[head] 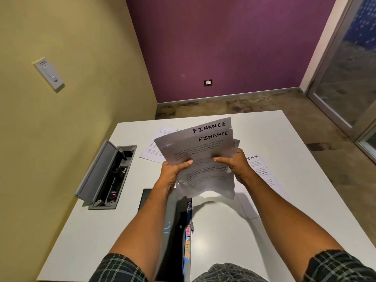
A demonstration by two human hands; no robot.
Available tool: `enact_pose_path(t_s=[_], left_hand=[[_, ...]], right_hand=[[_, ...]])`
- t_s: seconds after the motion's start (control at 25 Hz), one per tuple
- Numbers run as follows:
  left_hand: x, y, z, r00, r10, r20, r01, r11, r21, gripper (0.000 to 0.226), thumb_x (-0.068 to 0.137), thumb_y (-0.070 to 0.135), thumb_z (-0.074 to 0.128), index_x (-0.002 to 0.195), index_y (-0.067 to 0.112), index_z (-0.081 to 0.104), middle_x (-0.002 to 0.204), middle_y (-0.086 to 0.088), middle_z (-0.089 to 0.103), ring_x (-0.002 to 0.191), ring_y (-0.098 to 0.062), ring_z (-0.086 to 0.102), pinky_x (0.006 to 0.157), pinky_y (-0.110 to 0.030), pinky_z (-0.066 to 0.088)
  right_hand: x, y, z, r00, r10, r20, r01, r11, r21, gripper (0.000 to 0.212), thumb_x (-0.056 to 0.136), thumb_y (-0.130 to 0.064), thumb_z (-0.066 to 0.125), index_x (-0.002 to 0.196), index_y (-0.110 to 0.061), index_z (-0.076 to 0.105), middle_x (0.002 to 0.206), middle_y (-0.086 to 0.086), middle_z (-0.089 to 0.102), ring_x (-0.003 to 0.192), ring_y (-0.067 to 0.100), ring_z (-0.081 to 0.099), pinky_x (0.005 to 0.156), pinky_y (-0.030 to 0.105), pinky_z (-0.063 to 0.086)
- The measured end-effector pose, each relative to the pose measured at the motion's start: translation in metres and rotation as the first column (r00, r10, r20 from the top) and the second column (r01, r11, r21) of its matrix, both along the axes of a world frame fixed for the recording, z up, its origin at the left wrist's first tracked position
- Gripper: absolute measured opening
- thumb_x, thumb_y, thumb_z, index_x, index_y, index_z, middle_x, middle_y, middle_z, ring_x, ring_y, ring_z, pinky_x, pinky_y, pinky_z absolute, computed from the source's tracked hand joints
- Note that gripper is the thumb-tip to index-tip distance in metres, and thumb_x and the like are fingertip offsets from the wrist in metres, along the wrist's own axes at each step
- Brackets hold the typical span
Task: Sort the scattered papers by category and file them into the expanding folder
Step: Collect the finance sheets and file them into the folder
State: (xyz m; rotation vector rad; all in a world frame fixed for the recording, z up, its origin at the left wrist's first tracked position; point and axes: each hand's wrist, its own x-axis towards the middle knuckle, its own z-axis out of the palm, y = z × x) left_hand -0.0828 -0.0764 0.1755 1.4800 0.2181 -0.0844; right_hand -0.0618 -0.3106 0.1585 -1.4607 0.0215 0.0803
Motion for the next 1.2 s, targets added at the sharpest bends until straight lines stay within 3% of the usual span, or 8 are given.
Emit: enact_pose_path(t_s=[0.12,0.28,0.44,0.68,0.8,1.0,1.12,1.2], left_hand=[[-0.016,0.001,-0.021,0.996,-0.025,-0.083,0.026,1.0,0.008,0.05,0.065,0.009,0.089,0.112,0.009,0.071,0.103,-0.005,0.077,0.094,-0.019,0.074,0.084,-0.031,0.058],[-0.043,0.006,-0.062,0.959,-0.079,-0.272,0.095,0.994,0.049,0.048,0.066,0.012,0.089,0.11,0.01,0.071,0.105,-0.008,0.076,0.097,-0.023,0.073,0.088,-0.037,0.057],[-0.052,0.006,-0.082,0.932,-0.115,-0.344,0.173,0.975,0.14,0.043,0.073,0.009,0.086,0.113,0.011,0.07,0.108,-0.004,0.076,0.103,-0.021,0.07,0.099,-0.04,0.052],[-0.053,-0.005,-0.08,0.961,-0.021,-0.274,0.077,0.978,0.195,0.026,0.077,0.005,0.082,0.1,0.012,0.072,0.098,-0.004,0.076,0.088,-0.017,0.071,0.072,-0.025,0.054],[-0.044,-0.002,-0.074,0.969,-0.07,-0.239,0.093,0.992,0.087,0.028,0.078,0.008,0.082,0.105,0.006,0.074,0.102,-0.012,0.076,0.091,-0.023,0.074,0.072,-0.03,0.059],[-0.033,-0.001,-0.066,0.931,-0.213,-0.296,0.136,0.956,-0.259,0.041,0.082,0.015,0.078,0.118,0.0,0.069,0.116,-0.019,0.071,0.108,-0.033,0.068,0.09,-0.042,0.056],[-0.033,-0.01,-0.069,0.907,-0.309,-0.286,0.222,0.928,-0.299,0.048,0.08,0.013,0.08,0.126,0.004,0.065,0.123,-0.021,0.067,0.116,-0.039,0.063,0.101,-0.058,0.048],[-0.034,-0.018,-0.067,0.914,-0.298,-0.276,0.225,0.937,-0.266,0.051,0.078,0.008,0.08,0.126,0.004,0.065,0.121,-0.02,0.068,0.113,-0.037,0.066,0.097,-0.052,0.052]], right_hand=[[-0.014,-0.006,-0.025,0.999,0.021,-0.038,-0.022,1.0,-0.021,0.055,0.063,-0.009,0.093,0.112,-0.018,0.07,0.106,0.001,0.077,0.1,0.018,0.073,0.088,0.037,0.058],[-0.038,-0.025,-0.068,0.971,0.059,-0.23,-0.087,0.99,-0.112,0.065,0.049,-0.028,0.095,0.108,-0.013,0.074,0.104,0.005,0.078,0.101,0.027,0.073,0.097,0.052,0.055],[-0.048,-0.028,-0.086,0.944,0.115,-0.309,-0.172,0.971,-0.165,0.047,0.066,-0.01,0.091,0.11,-0.009,0.073,0.106,0.008,0.077,0.102,0.027,0.073,0.099,0.052,0.054],[-0.05,-0.023,-0.083,0.961,0.067,-0.27,-0.114,0.98,-0.164,0.033,0.074,-0.013,0.088,0.104,-0.014,0.076,0.099,0.003,0.079,0.095,0.026,0.075,0.086,0.042,0.06],[-0.047,-0.027,-0.068,0.968,0.016,-0.251,-0.022,1.0,-0.022,0.026,0.078,-0.002,0.081,0.103,0.001,0.074,0.089,0.013,0.078,0.083,0.033,0.076,0.068,0.035,0.062],[-0.031,-0.033,-0.063,0.968,-0.077,-0.239,0.116,0.982,0.151,0.043,0.08,-0.006,0.082,0.121,-0.001,0.068,0.107,0.016,0.076,0.098,0.036,0.073,0.088,0.046,0.059],[-0.032,-0.028,-0.062,0.969,0.079,-0.233,-0.027,0.976,0.218,0.051,0.081,-0.01,0.081,0.129,-0.007,0.064,0.119,0.014,0.073,0.109,0.034,0.07,0.095,0.046,0.056],[-0.034,-0.021,-0.061,0.963,0.13,-0.238,-0.085,0.978,0.191,0.048,0.083,-0.002,0.077,0.128,-0.005,0.063,0.117,0.014,0.074,0.106,0.032,0.071,0.087,0.039,0.059]])
